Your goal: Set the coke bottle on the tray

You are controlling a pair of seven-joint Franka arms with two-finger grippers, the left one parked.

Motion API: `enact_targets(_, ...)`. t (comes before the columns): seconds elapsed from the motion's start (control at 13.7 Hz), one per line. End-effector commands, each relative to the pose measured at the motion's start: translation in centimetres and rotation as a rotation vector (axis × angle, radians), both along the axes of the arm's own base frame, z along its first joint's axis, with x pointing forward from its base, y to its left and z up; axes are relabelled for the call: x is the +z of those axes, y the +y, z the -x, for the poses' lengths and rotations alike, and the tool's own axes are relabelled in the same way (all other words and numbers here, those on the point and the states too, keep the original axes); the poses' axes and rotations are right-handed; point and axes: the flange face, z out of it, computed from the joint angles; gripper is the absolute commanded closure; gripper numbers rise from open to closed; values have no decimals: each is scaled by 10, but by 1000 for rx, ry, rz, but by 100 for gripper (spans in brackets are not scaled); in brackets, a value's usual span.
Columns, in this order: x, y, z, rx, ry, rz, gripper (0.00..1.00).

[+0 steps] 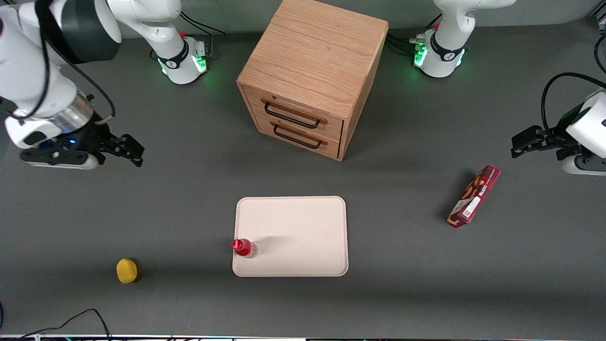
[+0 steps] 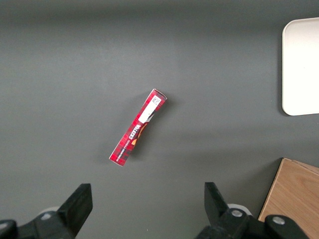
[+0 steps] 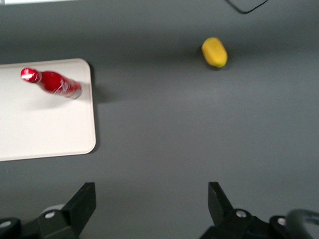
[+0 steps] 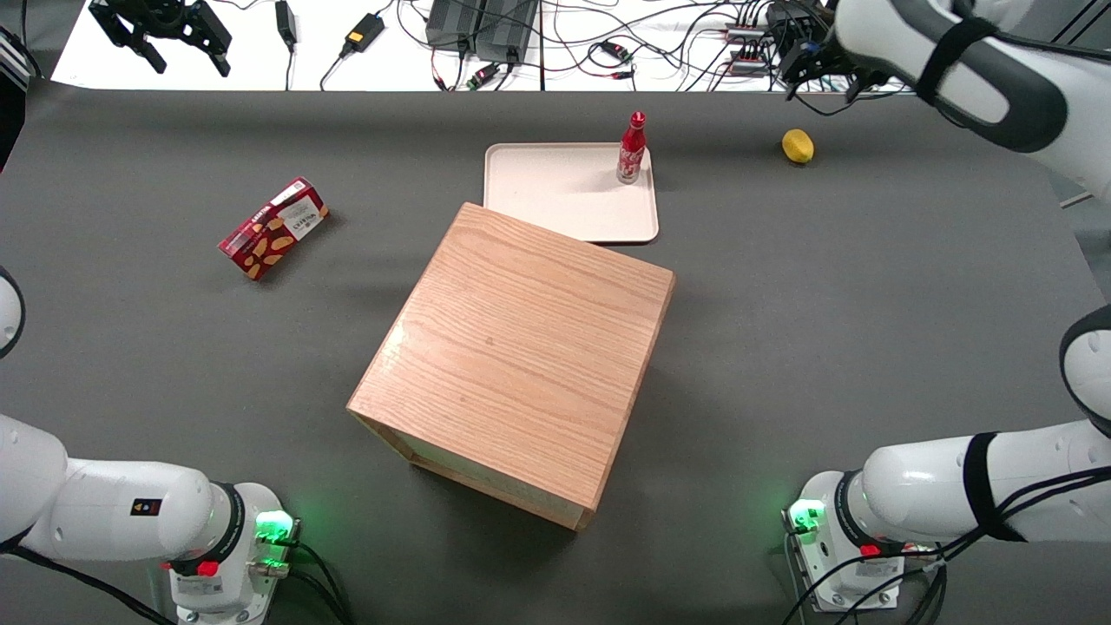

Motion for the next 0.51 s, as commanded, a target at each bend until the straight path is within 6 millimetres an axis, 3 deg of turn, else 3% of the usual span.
enact_targets(0.0,27,-24,-12,-11,-32,-28,0)
enact_targets(0.29,54,-64,-15,-32,-49,-84,0)
enact_targets(0.44,54,-80,-13,-7,-41,-77,0)
